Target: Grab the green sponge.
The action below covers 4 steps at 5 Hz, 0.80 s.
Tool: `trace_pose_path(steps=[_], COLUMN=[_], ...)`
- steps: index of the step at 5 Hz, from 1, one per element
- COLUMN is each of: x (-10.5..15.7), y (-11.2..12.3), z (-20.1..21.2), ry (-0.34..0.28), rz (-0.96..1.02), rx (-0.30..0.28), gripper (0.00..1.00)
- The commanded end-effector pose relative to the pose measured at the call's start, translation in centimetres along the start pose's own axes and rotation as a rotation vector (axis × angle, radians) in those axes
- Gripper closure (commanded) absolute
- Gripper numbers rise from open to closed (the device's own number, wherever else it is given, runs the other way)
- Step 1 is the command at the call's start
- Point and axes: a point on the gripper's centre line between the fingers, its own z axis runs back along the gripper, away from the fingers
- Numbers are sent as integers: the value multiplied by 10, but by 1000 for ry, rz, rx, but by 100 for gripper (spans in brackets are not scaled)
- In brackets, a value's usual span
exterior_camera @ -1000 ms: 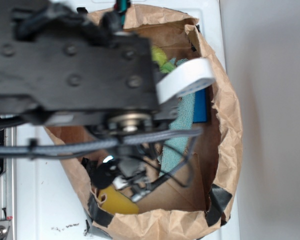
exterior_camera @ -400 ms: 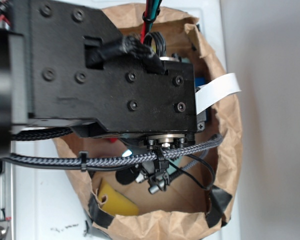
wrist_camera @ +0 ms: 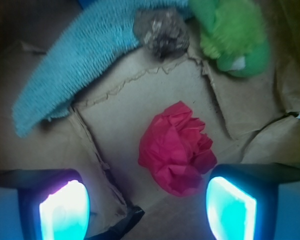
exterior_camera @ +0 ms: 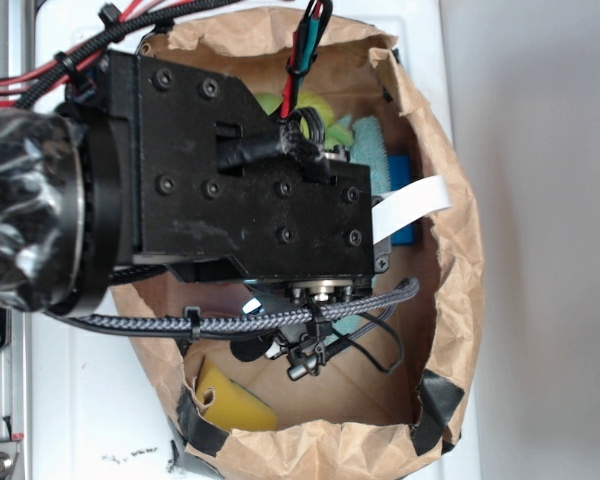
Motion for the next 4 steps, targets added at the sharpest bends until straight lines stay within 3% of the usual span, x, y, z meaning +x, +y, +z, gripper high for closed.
trace_pose_path(steps=[1,4], x=[-9,-14], y=[-13,-24], z=[-7,-23], ry=[29,77], rz=[-53,-79], rx=[-17,-44], gripper=[0,0])
